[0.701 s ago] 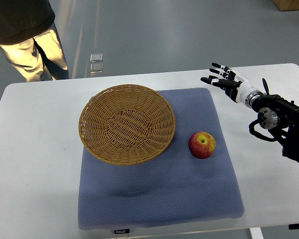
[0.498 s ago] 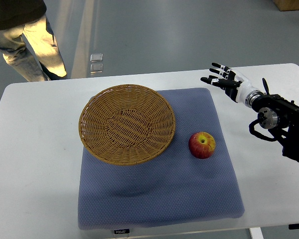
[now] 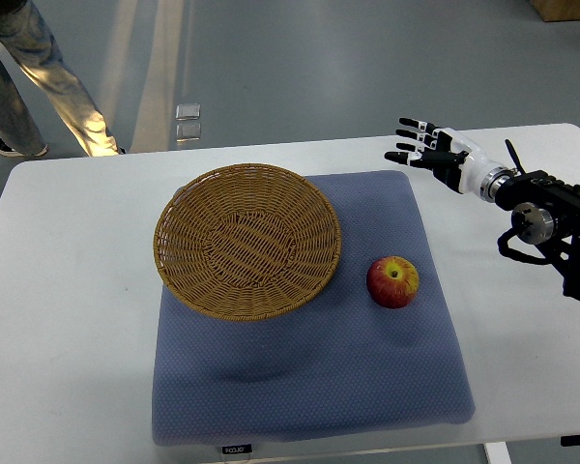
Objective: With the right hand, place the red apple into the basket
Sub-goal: 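Move the right hand forward above the mat toward the apple, then lower the open right hand over the red apple beside the basket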
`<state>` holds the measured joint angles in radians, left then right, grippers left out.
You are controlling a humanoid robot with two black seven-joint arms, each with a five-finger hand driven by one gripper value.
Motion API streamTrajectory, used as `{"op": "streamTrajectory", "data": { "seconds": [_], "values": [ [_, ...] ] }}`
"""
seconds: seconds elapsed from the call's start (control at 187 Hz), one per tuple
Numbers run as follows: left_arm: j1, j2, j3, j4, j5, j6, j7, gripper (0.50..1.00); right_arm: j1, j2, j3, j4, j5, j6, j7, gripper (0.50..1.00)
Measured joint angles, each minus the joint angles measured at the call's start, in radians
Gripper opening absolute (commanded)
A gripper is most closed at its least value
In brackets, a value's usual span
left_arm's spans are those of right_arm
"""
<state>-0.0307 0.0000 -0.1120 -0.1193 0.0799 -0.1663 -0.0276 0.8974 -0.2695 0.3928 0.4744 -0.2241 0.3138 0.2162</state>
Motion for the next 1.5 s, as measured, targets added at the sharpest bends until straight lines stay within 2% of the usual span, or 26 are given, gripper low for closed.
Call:
{"op": "streamTrajectory", "data": {
  "seconds": [0.134, 0.246, 0.31, 0.391, 0.476, 0.674, 0.894, 1.012, 1.499],
  "values": [
    [0.0, 0.0, -0.001, 0.001, 0.0, 0.0, 0.0, 1.0, 0.028, -0.025, 0.0, 0.005, -0.067, 0.076, 0.0, 0.921],
    [0.0, 0.0, -0.002, 0.002, 0.0, -0.001, 0.0, 1.0, 0.059, -0.061, -0.001, 0.015, -0.161, 0.182, 0.0, 0.921],
    [0.0, 0.0, -0.003, 0.004, 0.0, -0.001, 0.0, 1.0, 0.079, -0.093, -0.001, 0.039, -0.237, 0.249, 0.009, 0.921],
    [0.0, 0.0, -0.003, 0.005, 0.0, -0.001, 0.0, 1.0, 0.104, -0.139, -0.001, 0.093, -0.338, 0.286, 0.023, 0.921],
    [0.0, 0.0, -0.003, 0.006, 0.0, -0.001, 0.0, 1.0, 0.128, -0.181, -0.001, 0.162, -0.43, 0.295, 0.031, 0.921],
    [0.0, 0.0, -0.002, 0.005, 0.0, 0.0, 0.0, 1.0, 0.17, -0.298, 0.0, 0.417, -0.7, 0.297, 0.046, 0.921],
    [0.0, 0.0, -0.002, 0.006, 0.0, 0.0, 0.0, 1.0, 0.156, -0.354, -0.009, 0.631, -0.96, 0.297, 0.064, 0.921],
    [0.0, 0.0, -0.004, 0.008, 0.0, 0.0, 0.0, 1.0, 0.133, -0.359, -0.038, 0.668, -1.021, 0.297, 0.071, 0.921],
    [0.0, 0.0, -0.003, 0.009, 0.0, 0.0, 0.0, 1.0, 0.077, -0.347, -0.103, 0.698, -1.102, 0.297, 0.071, 0.921]
  ]
}}
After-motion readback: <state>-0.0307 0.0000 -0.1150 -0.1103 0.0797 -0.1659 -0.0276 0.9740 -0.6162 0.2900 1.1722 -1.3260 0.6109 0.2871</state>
